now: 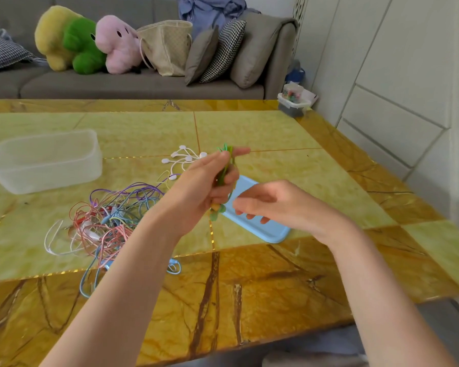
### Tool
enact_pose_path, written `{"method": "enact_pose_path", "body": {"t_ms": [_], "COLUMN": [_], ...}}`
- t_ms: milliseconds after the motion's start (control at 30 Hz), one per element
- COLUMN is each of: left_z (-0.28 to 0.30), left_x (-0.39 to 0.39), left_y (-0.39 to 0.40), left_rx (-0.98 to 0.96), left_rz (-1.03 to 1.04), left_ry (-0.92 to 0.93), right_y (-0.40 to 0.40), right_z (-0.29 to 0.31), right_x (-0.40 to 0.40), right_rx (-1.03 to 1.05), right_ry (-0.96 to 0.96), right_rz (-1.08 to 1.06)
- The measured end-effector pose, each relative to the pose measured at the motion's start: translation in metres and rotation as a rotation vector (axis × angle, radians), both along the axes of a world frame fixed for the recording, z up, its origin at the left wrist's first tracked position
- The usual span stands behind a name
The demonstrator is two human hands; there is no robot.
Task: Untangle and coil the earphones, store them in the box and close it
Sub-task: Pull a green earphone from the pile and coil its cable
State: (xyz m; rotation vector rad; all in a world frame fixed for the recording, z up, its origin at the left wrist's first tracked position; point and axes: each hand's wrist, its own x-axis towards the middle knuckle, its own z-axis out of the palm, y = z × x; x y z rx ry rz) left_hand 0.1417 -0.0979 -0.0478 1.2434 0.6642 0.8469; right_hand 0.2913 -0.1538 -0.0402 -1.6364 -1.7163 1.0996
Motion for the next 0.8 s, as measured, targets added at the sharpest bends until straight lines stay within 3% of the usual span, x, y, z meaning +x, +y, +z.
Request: {"method": "enact_pose_path", "body": {"t_ms": [133,233,433,667,800], "left_z": [0.003,0.004,0.004,0.004,0.004], "left_x": [-0.006,-0.006,-0.002,-0.002,-0.006], "left_y": [-0.003,-0.006,-0.011,-0.009,-0.008], "left_rx": [0.070,0.095,0.130,0.130,0.150], "left_rz": [-0.164,-0.224,-0.337,-0.377,-0.380], "left_ry": [0.231,0.344,0.530,0.578,0.588], "right_y": [-0.001,-0.001,0.000,0.000,0.001], "right_z": [0.009,0.013,0.007,0.004,0.004], "right_x": [0.025,0.029,0.014,0.013,0.012], "right_rx": [0.261,0.464,0.428,0.280,0.228], "right_ry": [0.116,0.145,-0.112,-0.114,-0.012], "right_rz": [-0.287,-0.245,0.063,0.069,0.052]}}
